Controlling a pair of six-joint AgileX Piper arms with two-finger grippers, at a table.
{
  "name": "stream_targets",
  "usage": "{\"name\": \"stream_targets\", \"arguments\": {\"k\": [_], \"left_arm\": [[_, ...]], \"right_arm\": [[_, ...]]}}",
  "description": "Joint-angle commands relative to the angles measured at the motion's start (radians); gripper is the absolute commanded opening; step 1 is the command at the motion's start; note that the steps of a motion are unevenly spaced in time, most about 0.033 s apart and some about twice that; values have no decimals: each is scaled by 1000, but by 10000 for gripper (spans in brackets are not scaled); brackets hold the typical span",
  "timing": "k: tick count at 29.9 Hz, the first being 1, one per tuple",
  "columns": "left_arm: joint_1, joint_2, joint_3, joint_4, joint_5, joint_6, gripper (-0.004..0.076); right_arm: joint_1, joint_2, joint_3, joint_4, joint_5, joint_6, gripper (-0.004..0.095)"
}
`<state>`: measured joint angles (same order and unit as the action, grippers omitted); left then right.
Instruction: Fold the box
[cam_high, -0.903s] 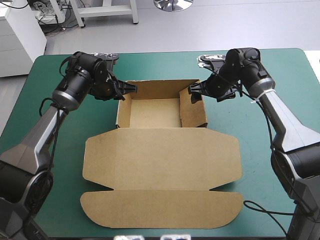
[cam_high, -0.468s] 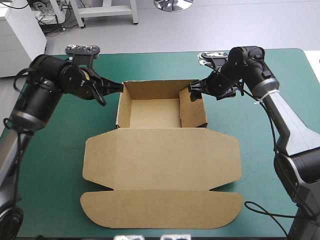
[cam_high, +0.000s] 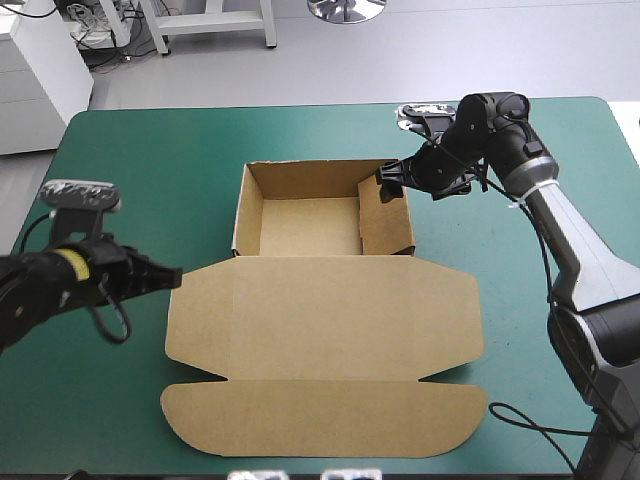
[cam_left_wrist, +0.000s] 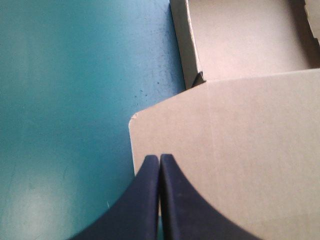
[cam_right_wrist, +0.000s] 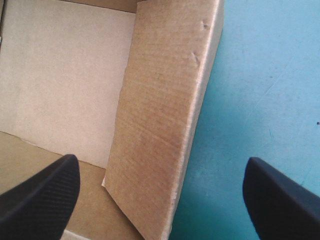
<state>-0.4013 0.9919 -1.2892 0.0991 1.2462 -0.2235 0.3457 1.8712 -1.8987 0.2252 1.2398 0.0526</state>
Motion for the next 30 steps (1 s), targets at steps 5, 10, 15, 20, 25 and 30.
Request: {"name": "stream_targets", "arguments": {"k": [5, 10, 15, 20, 25, 30], "left_arm": [[2, -369, 186, 1, 13, 1, -10], [2, -554, 357, 0, 13, -3, -10], [2, -664, 491, -3, -4, -9, -10], [2, -774, 587, -3, -113, -9, -10], [2, -851, 665, 0, -160, -9, -10], [2, -869, 721, 0, -162, -9, -10]], "right_arm": [[-7, -39, -26, 15, 14, -9, 819], [-7, 0, 6, 2, 14, -16, 819], [-7, 30, 33, 21, 14, -16, 819], [8, 59, 65, 23, 14, -17, 811], [24, 72, 89, 26, 14, -17, 744], [30, 76, 89, 36, 14, -17, 633]]}}
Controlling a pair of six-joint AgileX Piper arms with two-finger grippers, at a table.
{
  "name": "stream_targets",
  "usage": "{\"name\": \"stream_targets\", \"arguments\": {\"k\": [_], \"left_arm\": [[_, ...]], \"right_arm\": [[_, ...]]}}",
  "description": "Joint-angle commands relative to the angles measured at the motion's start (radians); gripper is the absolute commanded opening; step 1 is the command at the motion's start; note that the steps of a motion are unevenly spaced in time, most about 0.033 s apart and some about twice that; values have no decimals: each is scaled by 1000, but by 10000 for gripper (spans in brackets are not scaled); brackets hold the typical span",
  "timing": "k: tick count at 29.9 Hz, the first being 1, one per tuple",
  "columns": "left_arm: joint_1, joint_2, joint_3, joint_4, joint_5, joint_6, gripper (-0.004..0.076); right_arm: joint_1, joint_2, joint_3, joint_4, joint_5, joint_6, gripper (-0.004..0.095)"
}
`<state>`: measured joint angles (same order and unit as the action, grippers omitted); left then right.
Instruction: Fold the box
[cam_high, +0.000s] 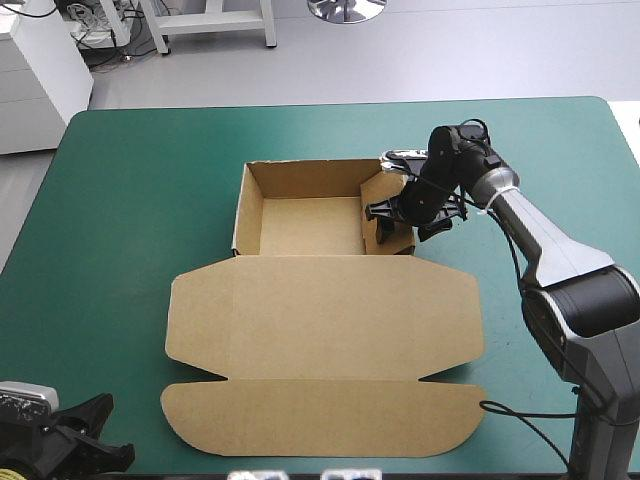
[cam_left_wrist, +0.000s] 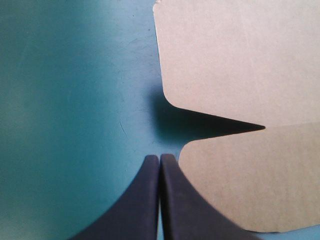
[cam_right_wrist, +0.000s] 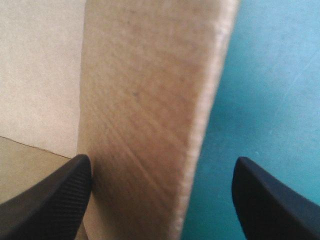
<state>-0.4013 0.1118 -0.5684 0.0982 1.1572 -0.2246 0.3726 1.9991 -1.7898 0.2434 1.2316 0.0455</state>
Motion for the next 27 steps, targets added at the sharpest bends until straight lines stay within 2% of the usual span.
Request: {"name": "stream_targets", "arguments": {"k": [1, 4, 9, 18, 23, 27], "left_arm": [[2, 11, 10, 1, -73, -8, -10], [2, 11, 20, 1, -73, -8, -10], [2, 11, 20, 1, -77, -8, -10], [2, 11, 20, 1, -91, -8, -10], [2, 11, 20, 1, -91, -8, -10], [2, 11, 20, 1, -89, -8, -10]], "right_arm": [[4, -52, -20, 17, 22, -10, 602], [4, -52, -20, 19, 22, -10, 449], [4, -52, -20, 29, 22, -46, -21], [-30, -83, -68, 15, 22, -88, -19], [-139, -161, -188, -25, 22, -88, -19], [-269, -220, -240, -92, 22, -120, -19]]}}
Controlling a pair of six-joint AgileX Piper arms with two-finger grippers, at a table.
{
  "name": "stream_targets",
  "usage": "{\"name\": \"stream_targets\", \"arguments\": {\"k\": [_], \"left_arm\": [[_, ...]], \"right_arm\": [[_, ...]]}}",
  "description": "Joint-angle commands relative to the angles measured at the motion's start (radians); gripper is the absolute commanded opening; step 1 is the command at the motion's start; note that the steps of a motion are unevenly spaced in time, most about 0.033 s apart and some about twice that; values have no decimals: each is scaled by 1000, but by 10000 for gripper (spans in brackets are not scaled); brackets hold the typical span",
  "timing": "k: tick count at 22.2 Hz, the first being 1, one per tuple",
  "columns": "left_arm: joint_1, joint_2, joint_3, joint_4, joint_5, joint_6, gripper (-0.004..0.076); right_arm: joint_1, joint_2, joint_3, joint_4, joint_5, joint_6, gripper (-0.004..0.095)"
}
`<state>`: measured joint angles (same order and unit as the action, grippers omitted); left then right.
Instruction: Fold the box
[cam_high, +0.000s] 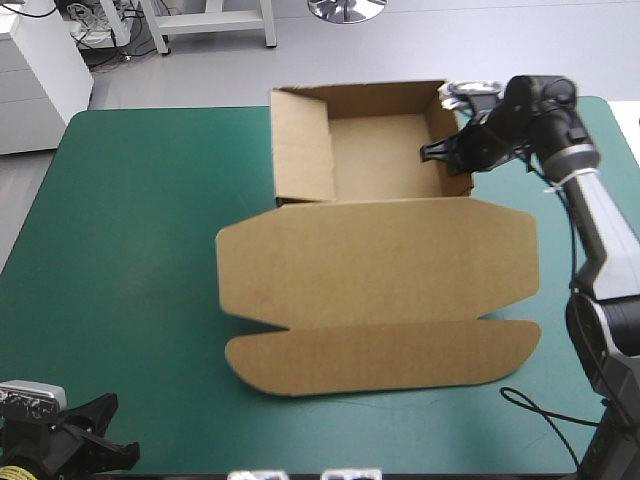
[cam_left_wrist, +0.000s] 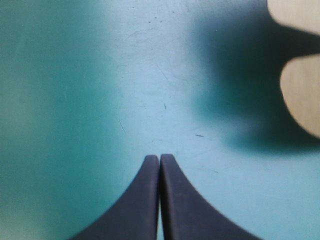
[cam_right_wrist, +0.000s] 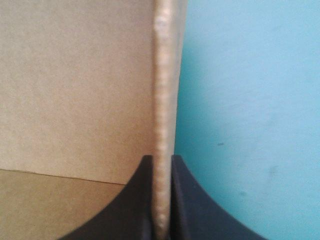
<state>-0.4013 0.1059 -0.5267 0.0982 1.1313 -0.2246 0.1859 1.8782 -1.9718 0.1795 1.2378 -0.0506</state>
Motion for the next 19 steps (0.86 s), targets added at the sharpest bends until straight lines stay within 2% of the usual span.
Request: {"name": "stream_targets", "arguments": {"k": [1, 4, 7, 12, 19], "left_arm": [[2, 17, -22, 1, -63, -8, -10], [2, 17, -22, 1, -63, -8, -10], [2, 17, -22, 5, -63, -6, -10], [2, 17, -22, 9, -57, -6, -10], [2, 17, -22, 6, -62, -6, -10]], "right_arm": [[-118, -112, -58, -43, 16, -35, -19], [-226, -127, -56, -84, 16, -54, -19], [-399, -123, -56, -79, 16, -116, -19], [-579, -35, -24, -74, 16, -132, -19], [-645, 64, 35, -65, 16, -116, -17]]}}
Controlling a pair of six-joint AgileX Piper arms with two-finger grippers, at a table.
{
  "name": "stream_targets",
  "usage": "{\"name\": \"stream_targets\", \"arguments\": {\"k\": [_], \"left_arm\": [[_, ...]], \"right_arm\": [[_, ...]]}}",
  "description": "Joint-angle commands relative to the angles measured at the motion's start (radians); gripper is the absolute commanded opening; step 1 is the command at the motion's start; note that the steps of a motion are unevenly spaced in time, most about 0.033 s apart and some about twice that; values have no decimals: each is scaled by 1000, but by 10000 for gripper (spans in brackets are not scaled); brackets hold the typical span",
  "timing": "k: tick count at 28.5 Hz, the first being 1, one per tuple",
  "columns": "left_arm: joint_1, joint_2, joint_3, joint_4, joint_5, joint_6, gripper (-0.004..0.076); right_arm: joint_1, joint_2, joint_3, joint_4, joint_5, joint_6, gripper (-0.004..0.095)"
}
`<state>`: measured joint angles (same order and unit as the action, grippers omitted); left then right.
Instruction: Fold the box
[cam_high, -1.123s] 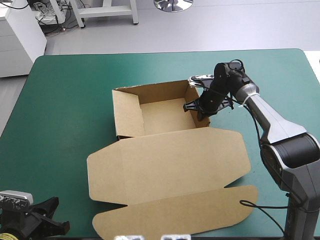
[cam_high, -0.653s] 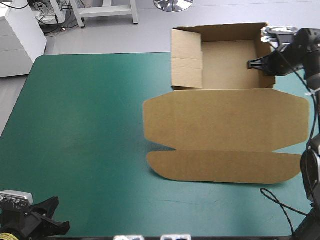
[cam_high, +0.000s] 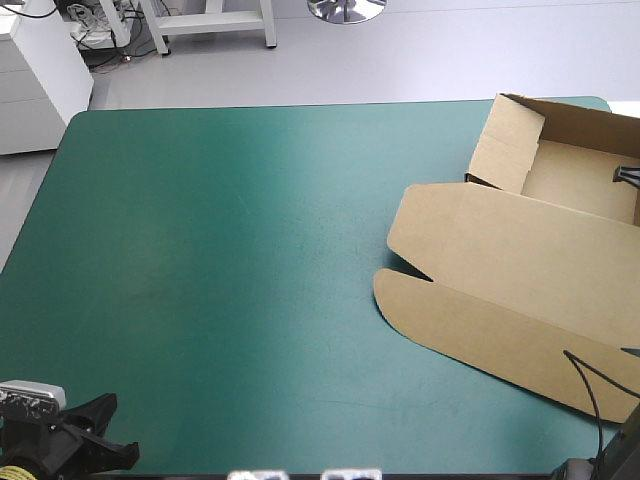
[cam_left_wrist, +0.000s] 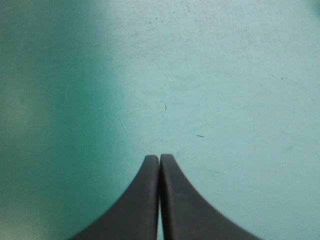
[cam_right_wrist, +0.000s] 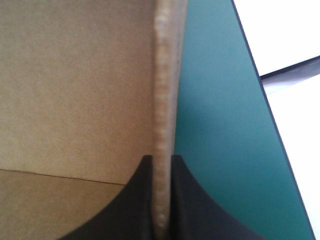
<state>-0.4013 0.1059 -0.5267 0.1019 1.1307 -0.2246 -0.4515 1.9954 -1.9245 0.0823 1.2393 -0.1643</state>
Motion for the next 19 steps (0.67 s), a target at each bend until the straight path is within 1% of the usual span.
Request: {"name": "stream_targets", "arguments": {"k": [1, 5, 7, 9, 12, 13, 15, 16, 19], "left_arm": [[2, 17, -22, 2, -61, -6, -10], [2, 17, -22, 2, -55, -8, -10], [2, 17, -22, 2, -51, -8, -10], [2, 17, -22, -2, -41, -8, -10], [2, 17, -22, -2, -25, -8, -10], [2, 17, -22, -2, -20, -8, -10], [2, 17, -22, -2, -9, -8, -10], [2, 17, -22, -2, -7, -8, -10], [2, 17, -22, -2, -9, -7, -10]], "right_arm": [[-8, -48, -7, 23, 15, -7, -17], [-14, -42, 25, -23, 15, -5, -17], [-27, -38, 25, -6, 15, -1, -12], [-40, -38, 25, 8, 15, -7, 14], [-70, -38, 25, 46, 15, -21, 148], [-80, -38, 25, 66, 15, -21, 230], [-94, -38, 25, 101, 15, -26, 358], [-102, -38, 25, 124, 15, -31, 463], [-104, -38, 25, 120, 15, -33, 694]]}}
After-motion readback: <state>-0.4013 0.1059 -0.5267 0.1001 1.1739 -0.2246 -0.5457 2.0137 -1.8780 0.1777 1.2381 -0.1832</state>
